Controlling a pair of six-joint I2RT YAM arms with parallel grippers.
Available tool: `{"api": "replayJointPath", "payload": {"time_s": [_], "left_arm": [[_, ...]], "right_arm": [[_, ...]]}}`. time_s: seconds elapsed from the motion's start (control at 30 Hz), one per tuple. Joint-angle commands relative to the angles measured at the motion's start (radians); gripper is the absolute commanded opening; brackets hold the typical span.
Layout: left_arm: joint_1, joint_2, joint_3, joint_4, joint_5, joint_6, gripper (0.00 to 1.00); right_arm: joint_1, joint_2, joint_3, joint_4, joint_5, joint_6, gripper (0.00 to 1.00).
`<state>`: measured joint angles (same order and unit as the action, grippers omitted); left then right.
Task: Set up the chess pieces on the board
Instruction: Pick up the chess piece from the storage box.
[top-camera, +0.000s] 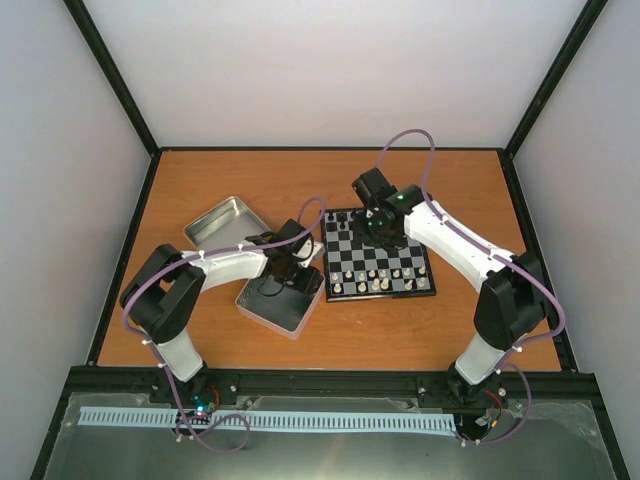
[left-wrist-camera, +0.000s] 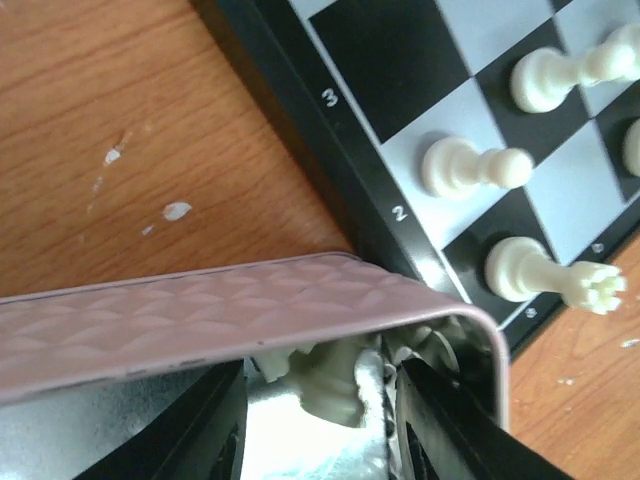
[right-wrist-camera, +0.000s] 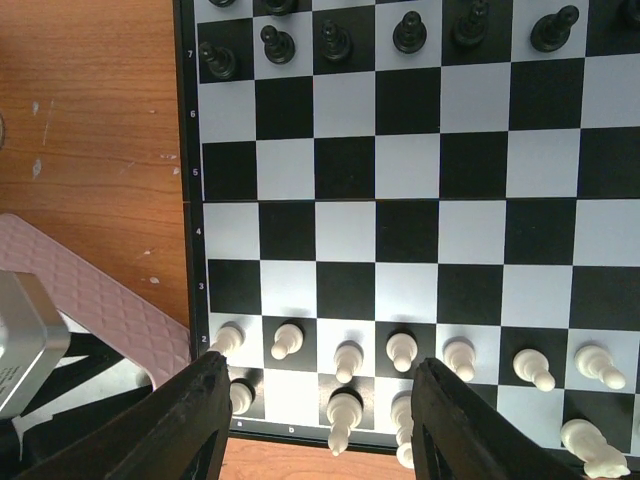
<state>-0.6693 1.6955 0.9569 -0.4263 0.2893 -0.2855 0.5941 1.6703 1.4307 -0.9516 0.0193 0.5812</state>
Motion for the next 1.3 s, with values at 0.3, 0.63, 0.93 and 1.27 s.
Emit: {"api": "replayJointPath", "payload": {"time_s": [0.3, 0.63, 0.93, 1.27], "left_arm": [[0.002, 0.027, 0.025, -0.062, -0.063, 0.019, 0.35], [0.002, 0.013, 0.03, -0.093, 0.01, 0.114, 0.4], [0.002, 0.002, 0.021, -0.093, 0.01, 0.152, 0.36], [0.002, 0.048, 0.072, -0.109, -0.066, 0.15, 0.33]], "right_arm": [[-0.008, -0.045, -0.022, 0.011, 0.019, 0.003, 0.5], [-0.008, -0.053, -0.029, 0.017, 0.024, 0.0, 0.5], [-0.009, -0.057, -0.038, 0.022, 0.022, 0.0, 0.5], [-0.01, -0.055, -0.035, 0.022, 0.022, 0.001, 0.5]]}}
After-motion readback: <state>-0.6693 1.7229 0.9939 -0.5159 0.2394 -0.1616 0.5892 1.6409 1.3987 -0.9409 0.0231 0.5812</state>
